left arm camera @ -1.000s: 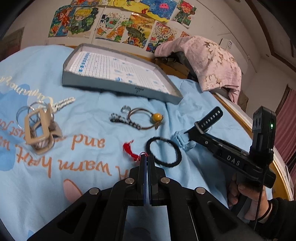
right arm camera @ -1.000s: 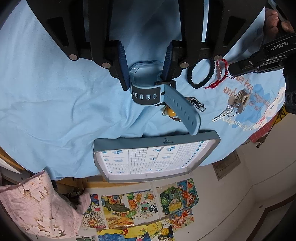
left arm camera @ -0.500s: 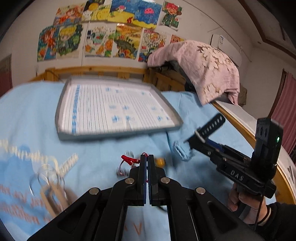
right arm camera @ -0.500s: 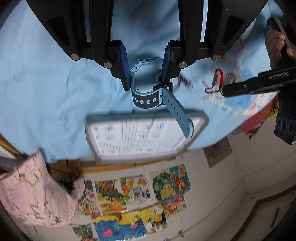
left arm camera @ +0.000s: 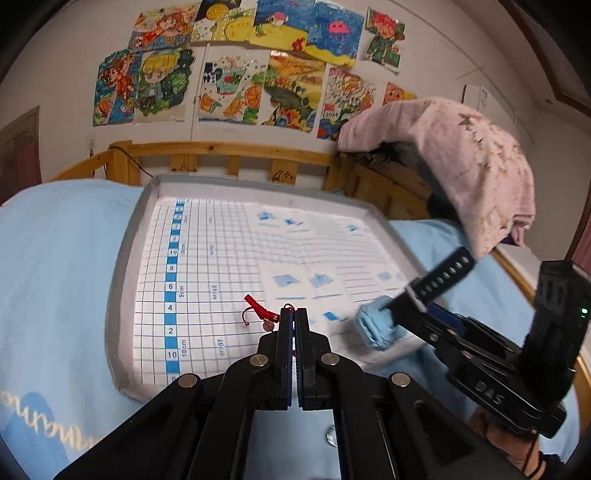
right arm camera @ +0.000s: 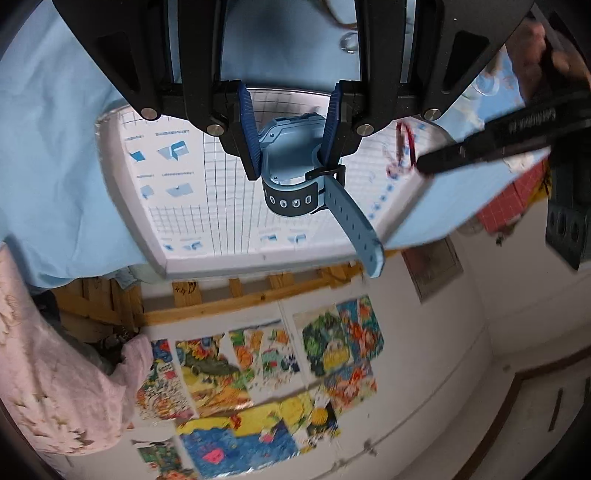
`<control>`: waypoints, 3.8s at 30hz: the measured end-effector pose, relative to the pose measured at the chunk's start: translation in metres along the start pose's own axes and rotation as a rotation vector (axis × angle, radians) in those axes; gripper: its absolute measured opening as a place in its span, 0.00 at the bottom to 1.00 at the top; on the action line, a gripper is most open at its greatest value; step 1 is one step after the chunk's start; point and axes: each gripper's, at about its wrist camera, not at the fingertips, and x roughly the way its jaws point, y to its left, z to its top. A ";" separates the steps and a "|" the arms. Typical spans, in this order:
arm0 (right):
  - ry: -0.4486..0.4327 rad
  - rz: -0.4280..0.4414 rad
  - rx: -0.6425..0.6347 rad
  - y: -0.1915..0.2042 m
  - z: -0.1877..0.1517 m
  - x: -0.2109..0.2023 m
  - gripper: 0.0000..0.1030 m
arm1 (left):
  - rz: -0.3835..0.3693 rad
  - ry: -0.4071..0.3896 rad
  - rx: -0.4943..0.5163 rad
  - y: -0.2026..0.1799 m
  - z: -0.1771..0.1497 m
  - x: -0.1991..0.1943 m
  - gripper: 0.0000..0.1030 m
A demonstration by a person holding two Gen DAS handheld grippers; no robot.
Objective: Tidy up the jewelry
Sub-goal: 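Carry both items into the grey tray and open both tools to release them, then withdraw both tools from the tray toward the remaining jewelry, then grasp the silver hair clip with the left tool while the right tool grasps the black hair tie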
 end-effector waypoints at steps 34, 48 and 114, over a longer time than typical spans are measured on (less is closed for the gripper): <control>-0.207 -0.127 0.007 0.005 0.002 -0.119 0.97 | 0.211 -0.341 -0.112 -0.013 -0.041 -0.153 1.00; -0.336 -0.148 -0.149 0.090 -0.033 -0.236 0.99 | 0.246 -0.333 -0.024 -0.014 -0.114 -0.252 1.00; 0.285 -0.037 -0.192 0.087 -0.115 -0.100 0.38 | 0.131 -0.034 0.100 0.049 -0.155 -0.122 0.39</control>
